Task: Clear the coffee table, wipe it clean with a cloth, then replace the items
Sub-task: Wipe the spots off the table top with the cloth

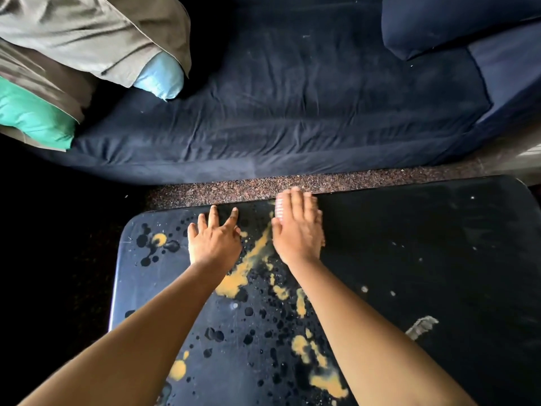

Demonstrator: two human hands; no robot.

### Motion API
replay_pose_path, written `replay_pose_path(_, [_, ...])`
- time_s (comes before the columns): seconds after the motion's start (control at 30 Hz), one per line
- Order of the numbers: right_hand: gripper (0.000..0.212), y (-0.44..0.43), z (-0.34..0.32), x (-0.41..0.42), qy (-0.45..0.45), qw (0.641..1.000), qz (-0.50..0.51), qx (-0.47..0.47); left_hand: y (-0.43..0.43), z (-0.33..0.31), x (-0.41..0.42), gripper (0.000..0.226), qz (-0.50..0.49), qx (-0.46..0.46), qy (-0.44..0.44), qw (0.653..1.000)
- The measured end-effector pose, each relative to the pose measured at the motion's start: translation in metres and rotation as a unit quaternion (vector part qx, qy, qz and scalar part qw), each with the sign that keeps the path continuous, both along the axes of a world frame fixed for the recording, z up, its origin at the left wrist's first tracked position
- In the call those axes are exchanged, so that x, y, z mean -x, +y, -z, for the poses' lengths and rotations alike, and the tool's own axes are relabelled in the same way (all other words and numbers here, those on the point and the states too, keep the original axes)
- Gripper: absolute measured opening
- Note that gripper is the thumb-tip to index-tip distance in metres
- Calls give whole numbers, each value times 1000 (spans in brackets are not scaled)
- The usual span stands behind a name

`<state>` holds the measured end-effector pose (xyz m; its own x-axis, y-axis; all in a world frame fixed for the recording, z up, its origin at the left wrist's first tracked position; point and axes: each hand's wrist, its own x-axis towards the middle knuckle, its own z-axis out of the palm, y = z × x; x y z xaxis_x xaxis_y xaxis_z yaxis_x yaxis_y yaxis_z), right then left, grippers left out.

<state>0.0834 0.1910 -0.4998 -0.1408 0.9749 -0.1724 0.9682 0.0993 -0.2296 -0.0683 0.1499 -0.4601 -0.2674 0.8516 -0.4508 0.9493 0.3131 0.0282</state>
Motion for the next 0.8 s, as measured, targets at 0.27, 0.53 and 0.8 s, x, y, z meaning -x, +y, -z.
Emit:
replay_pose_path(0.27, [62, 26, 2, -49, -29, 998, 51, 0, 2, -2, 1, 55, 21, 28, 6, 999])
replay_pose_path(0.53, [61, 12, -5, 27, 22, 995, -96, 7, 4, 0, -2, 56, 34, 33, 22, 999])
replay_pose_path(0.8, [57, 44, 2, -55, -37, 997, 70, 3, 1, 2, 2, 58, 52, 23, 31, 998])
